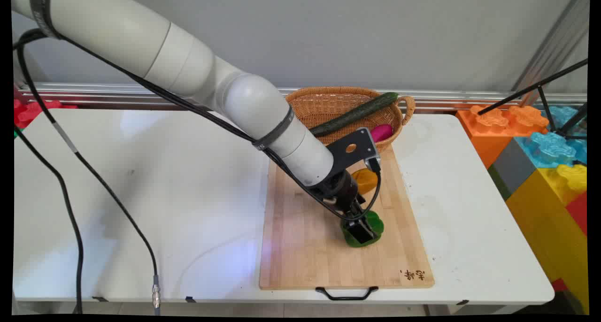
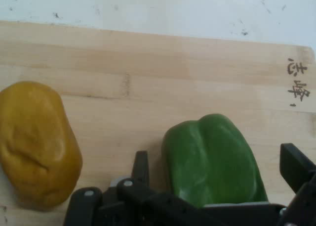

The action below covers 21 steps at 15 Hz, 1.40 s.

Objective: Pick up the cucumber from the vegetable basket

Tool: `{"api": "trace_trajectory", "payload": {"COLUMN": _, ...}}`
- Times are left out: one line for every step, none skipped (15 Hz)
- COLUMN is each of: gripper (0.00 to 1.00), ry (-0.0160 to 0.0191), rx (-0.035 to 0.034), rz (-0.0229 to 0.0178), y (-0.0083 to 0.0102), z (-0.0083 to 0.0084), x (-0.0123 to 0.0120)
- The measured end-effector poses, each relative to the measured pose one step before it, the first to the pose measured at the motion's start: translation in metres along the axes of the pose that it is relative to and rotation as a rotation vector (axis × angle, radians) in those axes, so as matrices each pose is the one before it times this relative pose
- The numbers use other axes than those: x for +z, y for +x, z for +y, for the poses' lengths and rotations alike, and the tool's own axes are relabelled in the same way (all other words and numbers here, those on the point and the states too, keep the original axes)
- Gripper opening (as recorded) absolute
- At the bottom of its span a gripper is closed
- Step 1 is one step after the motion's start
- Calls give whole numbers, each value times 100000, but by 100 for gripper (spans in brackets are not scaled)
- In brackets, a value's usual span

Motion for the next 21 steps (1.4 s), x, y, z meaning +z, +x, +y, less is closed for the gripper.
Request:
{"api": "trace_trajectory", "payload": {"gripper": 100, "ry": -189, "rx": 346, "rz": 145, "y": 97, "z": -26, "x": -304}}
{"api": "trace_trajectory", "payload": {"gripper": 100, "ry": -201, "rx": -100, "rz": 287, "y": 150, "z": -59, "x": -356}}
{"api": "trace_trajectory", "payload": {"gripper": 100, "ry": -232, "rx": -820, "rz": 495, "y": 274, "z": -187, "x": -608}}
{"api": "trace_trajectory", "payload": {"gripper": 100, "ry": 63, "rx": -741, "rz": 651, "y": 337, "z": -254, "x": -567}}
{"api": "trace_trajectory", "payload": {"gripper": 100, "ry": 168, "rx": -513, "rz": 390, "y": 232, "z": -238, "x": -432}}
{"api": "trace_trajectory", "payload": {"gripper": 100, "ry": 596, "rx": -688, "rz": 692, "y": 415, "z": -489, "x": -670}}
{"api": "trace_trajectory", "payload": {"gripper": 100, "ry": 933, "rx": -629, "rz": 630, "y": 441, "z": -641, "x": -707}}
{"api": "trace_trajectory", "payload": {"gripper": 100, "ry": 920, "rx": -483, "rz": 425, "y": 326, "z": -570, "x": -505}}
{"api": "trace_trajectory", "payload": {"gripper": 100, "ry": 1558, "rx": -650, "rz": 527, "y": 429, "z": -891, "x": -647}}
{"api": "trace_trajectory", "payload": {"gripper": 100, "ry": 1263, "rx": -536, "rz": 443, "y": 315, "z": -696, "x": -433}}
{"api": "trace_trajectory", "payload": {"gripper": 100, "ry": 1989, "rx": -1018, "rz": 447, "y": 381, "z": -1126, "x": -570}}
{"api": "trace_trajectory", "payload": {"gripper": 100, "ry": 1678, "rx": -1022, "rz": 319, "y": 299, "z": -945, "x": -377}}
{"api": "trace_trajectory", "payload": {"gripper": 100, "ry": 1732, "rx": -1183, "rz": 299, "y": 270, "z": -992, "x": -295}}
{"api": "trace_trajectory", "payload": {"gripper": 100, "ry": 2902, "rx": -1856, "rz": 545, "y": 400, "z": -1637, "x": -331}}
{"api": "trace_trajectory", "payload": {"gripper": 100, "ry": 2212, "rx": -1333, "rz": 492, "y": 313, "z": -1227, "x": -116}}
{"api": "trace_trajectory", "payload": {"gripper": 100, "ry": 2232, "rx": -1277, "rz": 533, "y": 318, "z": -1225, "x": 19}}
{"api": "trace_trajectory", "payload": {"gripper": 100, "ry": 1411, "rx": -795, "rz": 301, "y": 207, "z": -774, "x": 38}}
{"api": "trace_trajectory", "payload": {"gripper": 100, "ry": 2025, "rx": -991, "rz": 448, "y": 320, "z": -1098, "x": 219}}
{"api": "trace_trajectory", "payload": {"gripper": 100, "ry": 1458, "rx": -915, "rz": 208, "y": 190, "z": -825, "x": 301}}
{"api": "trace_trajectory", "payload": {"gripper": 100, "ry": 1444, "rx": -1190, "rz": 47, "y": 124, "z": -903, "x": 484}}
{"api": "trace_trajectory", "payload": {"gripper": 100, "ry": 1178, "rx": -1117, "rz": -52, "y": 177, "z": -854, "x": 815}}
